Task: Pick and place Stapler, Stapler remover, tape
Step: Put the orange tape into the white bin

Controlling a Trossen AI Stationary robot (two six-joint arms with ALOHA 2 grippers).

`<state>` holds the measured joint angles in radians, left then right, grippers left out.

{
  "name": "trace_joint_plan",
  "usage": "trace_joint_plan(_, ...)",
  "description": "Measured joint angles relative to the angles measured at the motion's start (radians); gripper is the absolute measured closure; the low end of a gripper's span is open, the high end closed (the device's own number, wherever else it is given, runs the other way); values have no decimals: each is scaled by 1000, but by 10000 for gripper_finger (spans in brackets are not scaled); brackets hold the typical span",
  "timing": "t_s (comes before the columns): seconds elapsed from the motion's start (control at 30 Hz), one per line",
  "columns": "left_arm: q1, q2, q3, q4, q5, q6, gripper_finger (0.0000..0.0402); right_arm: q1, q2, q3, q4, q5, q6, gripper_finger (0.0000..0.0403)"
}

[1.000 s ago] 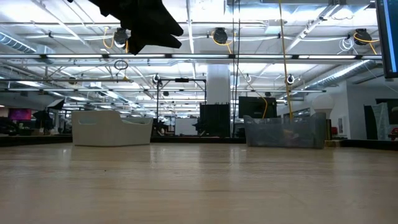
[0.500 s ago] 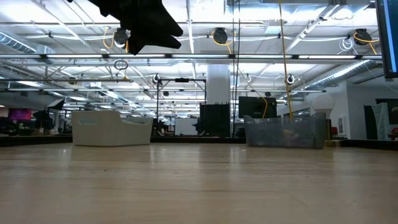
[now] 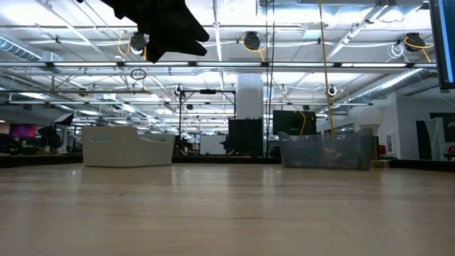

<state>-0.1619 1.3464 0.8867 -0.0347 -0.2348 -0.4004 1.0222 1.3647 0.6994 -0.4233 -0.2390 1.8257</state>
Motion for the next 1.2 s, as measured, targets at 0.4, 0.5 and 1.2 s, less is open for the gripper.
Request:
trace_joint_plan(0.4,0,0,0,-27,-1,0,266,23,26,0,89,7,22,232)
trace_joint_plan(0.5,4,0,0,-33,-2,0,266,21,50,0,85,7,25,232)
trace_joint_plan(1.2,24,0,0,-42,0,2,266,6,82,0,104,-1,79,372)
